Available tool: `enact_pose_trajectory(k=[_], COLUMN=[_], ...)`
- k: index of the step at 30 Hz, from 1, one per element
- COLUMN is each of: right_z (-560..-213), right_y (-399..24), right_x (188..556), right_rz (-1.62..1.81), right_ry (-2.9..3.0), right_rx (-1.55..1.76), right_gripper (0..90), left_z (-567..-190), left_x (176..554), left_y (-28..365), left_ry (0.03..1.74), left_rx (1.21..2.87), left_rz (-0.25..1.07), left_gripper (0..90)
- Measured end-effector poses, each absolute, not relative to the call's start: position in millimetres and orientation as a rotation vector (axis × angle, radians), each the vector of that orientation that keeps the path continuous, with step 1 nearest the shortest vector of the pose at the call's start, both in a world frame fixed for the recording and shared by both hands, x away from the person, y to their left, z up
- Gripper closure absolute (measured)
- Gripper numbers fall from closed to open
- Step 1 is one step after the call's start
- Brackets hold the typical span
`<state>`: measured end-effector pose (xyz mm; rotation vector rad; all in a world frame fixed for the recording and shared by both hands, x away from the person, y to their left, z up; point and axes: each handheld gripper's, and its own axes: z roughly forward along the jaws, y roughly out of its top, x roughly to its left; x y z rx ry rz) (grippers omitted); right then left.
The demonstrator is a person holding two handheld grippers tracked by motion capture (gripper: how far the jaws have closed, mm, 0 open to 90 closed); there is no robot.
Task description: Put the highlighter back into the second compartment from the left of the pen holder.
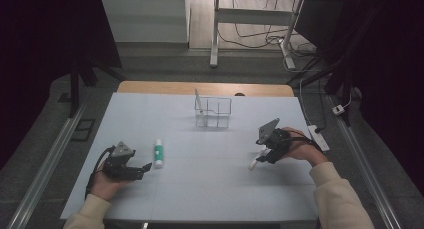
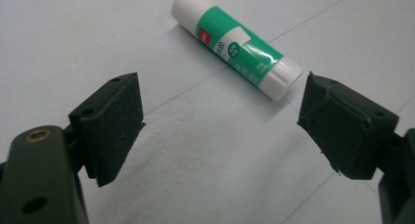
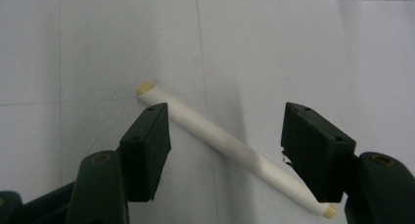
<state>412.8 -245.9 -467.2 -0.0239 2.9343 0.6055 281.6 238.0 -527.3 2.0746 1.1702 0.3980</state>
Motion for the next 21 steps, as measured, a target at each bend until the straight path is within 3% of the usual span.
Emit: enact_pose_trajectory(k=[21], right_z=[-486], right_y=[-235], right_x=[406], right_rz=[0.480], right_ry=[2.997], right_rx=[-0.117], right_gripper=[40.1], left_z=[-527], left_x=[282], left_y=[237], left_ry=[1.161], left_rx=[2.082], left_rz=[0.397], left_gripper=[17.6])
